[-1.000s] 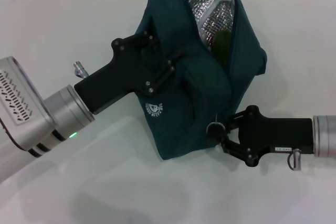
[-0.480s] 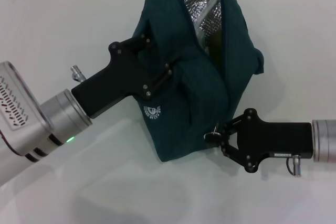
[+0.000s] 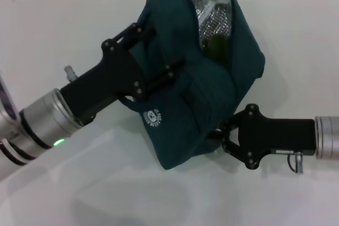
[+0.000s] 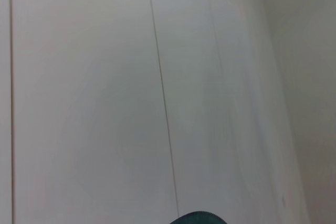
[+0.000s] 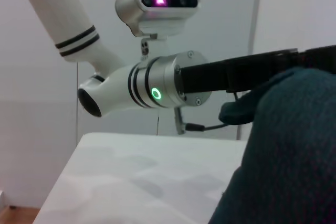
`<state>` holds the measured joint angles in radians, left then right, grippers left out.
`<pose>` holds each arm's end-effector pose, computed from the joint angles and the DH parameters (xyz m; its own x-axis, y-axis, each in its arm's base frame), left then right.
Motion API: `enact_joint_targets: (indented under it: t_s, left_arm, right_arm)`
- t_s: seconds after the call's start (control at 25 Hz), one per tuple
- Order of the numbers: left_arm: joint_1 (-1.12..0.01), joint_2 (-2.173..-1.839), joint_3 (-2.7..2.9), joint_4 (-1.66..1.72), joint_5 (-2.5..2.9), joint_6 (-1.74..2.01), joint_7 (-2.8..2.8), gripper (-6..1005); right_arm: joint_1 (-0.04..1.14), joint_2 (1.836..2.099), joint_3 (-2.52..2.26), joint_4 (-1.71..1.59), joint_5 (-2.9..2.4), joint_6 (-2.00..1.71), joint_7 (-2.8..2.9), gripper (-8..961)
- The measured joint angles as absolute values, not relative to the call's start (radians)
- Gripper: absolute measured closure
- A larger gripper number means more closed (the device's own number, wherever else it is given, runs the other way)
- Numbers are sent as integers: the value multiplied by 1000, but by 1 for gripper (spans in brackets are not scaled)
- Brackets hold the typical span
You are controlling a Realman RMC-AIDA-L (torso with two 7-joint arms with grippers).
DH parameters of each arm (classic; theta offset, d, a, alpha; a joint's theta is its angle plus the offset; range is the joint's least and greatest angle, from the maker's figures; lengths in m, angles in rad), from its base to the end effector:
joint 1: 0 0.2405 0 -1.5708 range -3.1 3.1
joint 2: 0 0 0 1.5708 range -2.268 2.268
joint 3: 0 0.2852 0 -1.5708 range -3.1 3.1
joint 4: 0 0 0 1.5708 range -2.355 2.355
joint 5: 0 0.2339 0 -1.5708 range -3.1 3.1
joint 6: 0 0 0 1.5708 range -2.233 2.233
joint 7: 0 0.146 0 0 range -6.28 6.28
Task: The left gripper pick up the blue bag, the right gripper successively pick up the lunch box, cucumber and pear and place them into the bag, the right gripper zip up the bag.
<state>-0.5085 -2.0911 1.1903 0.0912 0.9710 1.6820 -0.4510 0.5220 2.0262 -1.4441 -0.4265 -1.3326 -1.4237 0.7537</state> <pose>-0.2754 0.3122 -0.0692 0.5684 -0.2219 0.7923 0.3126 -0.8325 -0.4574 0.2691 0.3316 -0.0905 0.8554 0.1228 -0.5032 0.0253 -0.9802 -0.1962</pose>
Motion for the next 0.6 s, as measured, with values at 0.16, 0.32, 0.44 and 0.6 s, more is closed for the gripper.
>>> enact_joint_targets:
  t_s: [0.16,0.32,0.44,0.6]
  left_arm:
    - [-476,-2086,1190,153,999,1665,-528,281]
    - [-461,-2085,1190,177,1012,1633,-576,163]
    - [-451,-2082,1189,180,1013,1603,-590,104]
    - [-401,-2083,1185,220,1013,1596,-567,105]
  right_arm:
    - [527,2027,-1453,-427,-1299,-1434,730,918]
    - [529,2028,-1455,-427,-1295,-1436,728,918]
    - [529,2028,-1456,-426,-1293,-1436,726,918]
    - [529,2028,-1474,-424,-1277,-1434,708,917]
